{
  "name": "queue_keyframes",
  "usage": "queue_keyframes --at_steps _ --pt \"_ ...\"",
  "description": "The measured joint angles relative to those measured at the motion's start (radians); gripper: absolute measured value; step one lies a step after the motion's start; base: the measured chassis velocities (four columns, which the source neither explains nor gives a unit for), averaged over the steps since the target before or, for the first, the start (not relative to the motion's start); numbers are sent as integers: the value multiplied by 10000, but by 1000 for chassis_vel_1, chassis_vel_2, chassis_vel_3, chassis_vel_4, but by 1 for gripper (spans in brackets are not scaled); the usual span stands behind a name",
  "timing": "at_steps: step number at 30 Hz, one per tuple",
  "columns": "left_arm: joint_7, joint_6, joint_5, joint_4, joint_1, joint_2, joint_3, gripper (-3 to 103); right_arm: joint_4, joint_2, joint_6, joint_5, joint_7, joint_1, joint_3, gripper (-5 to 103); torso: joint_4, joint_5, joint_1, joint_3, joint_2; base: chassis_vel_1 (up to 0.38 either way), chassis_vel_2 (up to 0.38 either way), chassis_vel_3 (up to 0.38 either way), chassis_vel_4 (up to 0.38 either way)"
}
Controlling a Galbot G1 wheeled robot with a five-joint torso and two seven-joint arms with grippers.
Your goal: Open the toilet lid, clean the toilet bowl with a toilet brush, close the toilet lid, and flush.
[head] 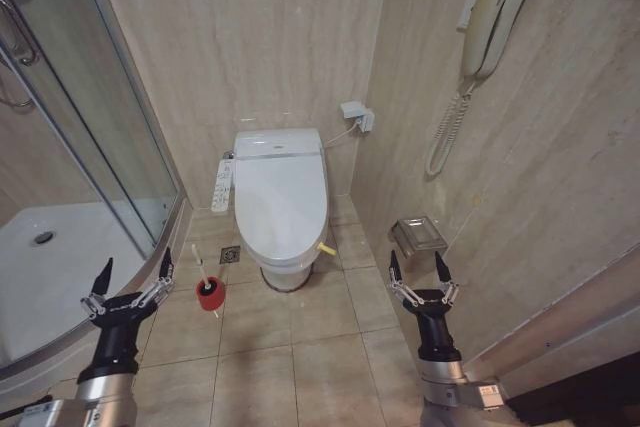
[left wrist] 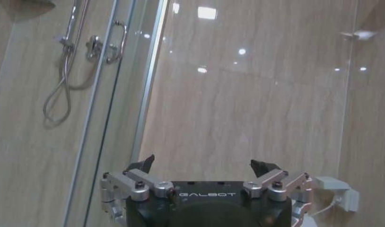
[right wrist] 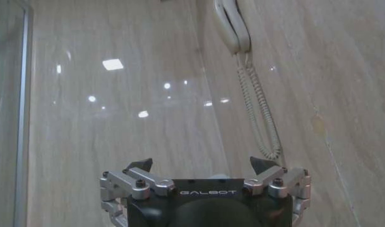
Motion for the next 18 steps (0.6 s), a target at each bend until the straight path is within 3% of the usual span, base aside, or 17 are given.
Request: queue_keyframes --at_steps 4,8,10,14,18 --pt "-18 -48 234 -16 126 -158 297 100 323 -36 -272 -582 346 -230 -151 100 0 1 0 0 0 0 0 0 0" --pt "-122 -124 852 -88 351 -303 902 100 964 -190 -1034 -1534 786 -607 -526 100 -1 0 0 0 0 0 0 0 0" --pt "-157 -383 1460 -126 553 -384 1371 100 1553 -465 -1997 -1984 1068 -885 -725 100 0 2 0 -1 1 0 0 0 0" --pt "-200 -839 2071 71 726 -451 1813 100 2036 -906 -2850 -2096 1394 -1066 -712 100 -1 0 0 -1 1 0 0 0 0" --pt "-305 -1023 2504 236 825 -599 2186 100 2078 -1126 -2991 -2057 1435 -1015 -624 100 0 1 0 0 1 0 0 0 0"
